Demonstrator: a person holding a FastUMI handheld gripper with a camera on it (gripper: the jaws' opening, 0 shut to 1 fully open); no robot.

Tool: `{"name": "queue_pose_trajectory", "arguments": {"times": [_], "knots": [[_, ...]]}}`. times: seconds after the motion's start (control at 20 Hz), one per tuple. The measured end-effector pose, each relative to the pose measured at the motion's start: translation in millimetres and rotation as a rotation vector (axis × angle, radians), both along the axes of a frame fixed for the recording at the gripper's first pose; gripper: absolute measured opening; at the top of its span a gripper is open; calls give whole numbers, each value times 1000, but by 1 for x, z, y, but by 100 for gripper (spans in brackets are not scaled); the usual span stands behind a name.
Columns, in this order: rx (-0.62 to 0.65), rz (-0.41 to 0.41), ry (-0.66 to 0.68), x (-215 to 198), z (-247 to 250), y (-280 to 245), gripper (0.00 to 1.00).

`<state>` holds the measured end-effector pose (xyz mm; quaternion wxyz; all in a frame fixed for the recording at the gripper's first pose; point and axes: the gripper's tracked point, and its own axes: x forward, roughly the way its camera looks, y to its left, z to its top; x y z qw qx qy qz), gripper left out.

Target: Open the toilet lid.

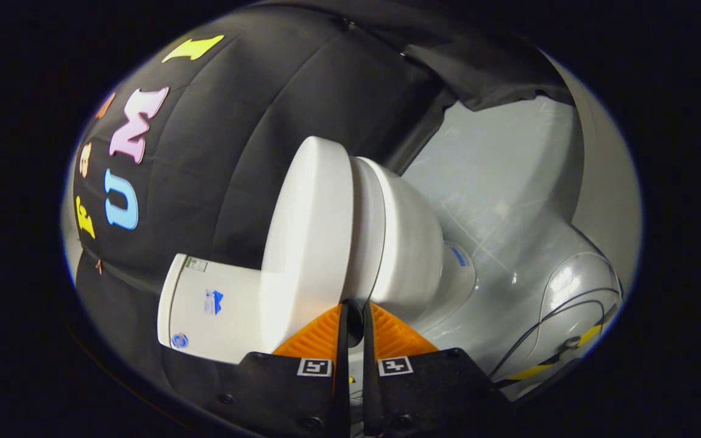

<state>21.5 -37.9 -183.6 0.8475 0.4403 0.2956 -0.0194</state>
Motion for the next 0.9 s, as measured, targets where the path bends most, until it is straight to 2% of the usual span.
{"name": "queue_pose_trajectory", "arguments": {"times": [0.25,0.3,0.35,0.4,0.45,0.6,0.9], "knots": [[51,-6,-11,1,6,-1,12],[47,-5,-10,2,3,4,10],[56,-39,-16,1,20,-9,9],[36,-38,-5,9,4,0,5],[18,-42,-10,1,8,-3,5],[77,-48,0,1,15,-6,5],[65,-43,-19,2,26,-3,5]]}}
